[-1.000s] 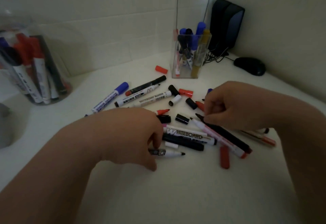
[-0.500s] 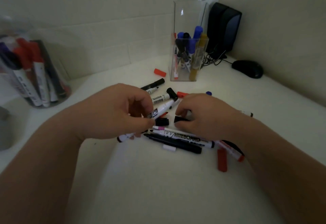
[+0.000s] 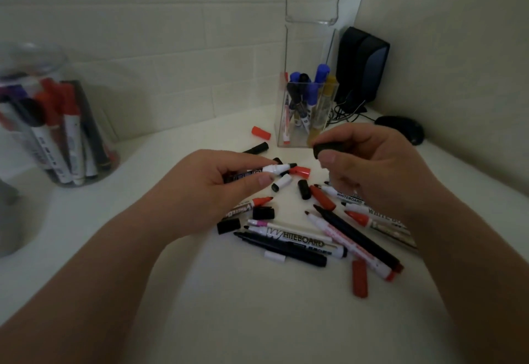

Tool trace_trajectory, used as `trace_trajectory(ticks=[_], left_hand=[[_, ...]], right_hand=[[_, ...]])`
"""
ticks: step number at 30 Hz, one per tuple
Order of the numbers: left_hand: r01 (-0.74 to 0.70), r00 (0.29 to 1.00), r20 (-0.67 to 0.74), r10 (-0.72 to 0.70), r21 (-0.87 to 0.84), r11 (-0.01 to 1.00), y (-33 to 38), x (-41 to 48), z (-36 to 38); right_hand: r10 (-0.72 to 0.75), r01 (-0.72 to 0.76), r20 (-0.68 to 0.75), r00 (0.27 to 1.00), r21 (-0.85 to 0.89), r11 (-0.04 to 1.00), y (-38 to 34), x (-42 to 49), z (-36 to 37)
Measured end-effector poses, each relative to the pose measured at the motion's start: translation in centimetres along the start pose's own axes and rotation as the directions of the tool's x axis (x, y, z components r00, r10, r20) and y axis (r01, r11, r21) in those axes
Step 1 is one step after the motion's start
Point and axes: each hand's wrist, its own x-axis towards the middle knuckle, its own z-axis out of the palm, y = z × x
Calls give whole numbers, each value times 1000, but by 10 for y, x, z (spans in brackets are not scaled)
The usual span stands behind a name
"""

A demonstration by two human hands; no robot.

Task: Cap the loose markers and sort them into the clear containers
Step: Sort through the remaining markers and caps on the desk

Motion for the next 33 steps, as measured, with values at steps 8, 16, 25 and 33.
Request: trace_trajectory(ticks=[8, 16, 25, 33], left_hand=[[-58, 998, 13, 57, 75, 995, -2, 0, 4], [-125, 991, -41, 129, 91, 988, -4, 1, 4], [-163, 983, -70, 168, 77, 984, 0, -1, 6], [-143, 985, -82, 149, 68, 987, -1, -1, 7]], right_hand=[[-65, 78, 85, 994, -164, 983, -3, -6, 16], [-76, 81, 31, 997, -211, 974, -7, -6, 10], [-96, 105, 57, 994, -181, 978, -11, -6, 4], [-62, 64, 25, 998, -133, 989, -8, -5, 3]])
